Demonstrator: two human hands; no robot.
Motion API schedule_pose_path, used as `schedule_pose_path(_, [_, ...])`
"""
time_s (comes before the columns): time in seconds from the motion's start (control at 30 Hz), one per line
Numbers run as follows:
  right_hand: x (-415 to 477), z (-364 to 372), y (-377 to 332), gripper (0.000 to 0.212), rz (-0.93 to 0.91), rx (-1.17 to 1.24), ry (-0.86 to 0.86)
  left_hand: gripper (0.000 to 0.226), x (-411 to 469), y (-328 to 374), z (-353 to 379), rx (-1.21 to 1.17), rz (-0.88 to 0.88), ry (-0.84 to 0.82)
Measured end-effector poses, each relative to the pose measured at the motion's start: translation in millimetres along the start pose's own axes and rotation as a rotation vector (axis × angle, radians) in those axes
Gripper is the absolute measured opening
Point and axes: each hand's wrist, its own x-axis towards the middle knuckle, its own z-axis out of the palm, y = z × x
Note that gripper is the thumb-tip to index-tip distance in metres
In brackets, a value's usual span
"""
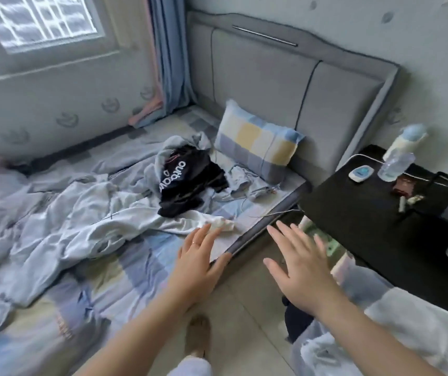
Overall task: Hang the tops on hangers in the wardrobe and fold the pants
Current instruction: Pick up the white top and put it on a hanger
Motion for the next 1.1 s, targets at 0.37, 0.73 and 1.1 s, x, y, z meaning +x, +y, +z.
schedule_pose_path(0.37, [178, 91, -79, 0.062, -0.135, -0.059, -0.262, 0.063, 60, -177, -36, -0.019, -0.28, 0.009])
schedule_pose_path(0.73, [333, 175, -155, 0.061, -0.126, 0.011, -0.511, 0.062, 121, -306, -66, -0.03, -0.534, -0.143])
schedule_pose_path(1.1, [477, 364, -166, 0.06, -0.27, -0.06, -0.801, 0.062, 182, -447, 16, 0.06, -0.797, -0.244])
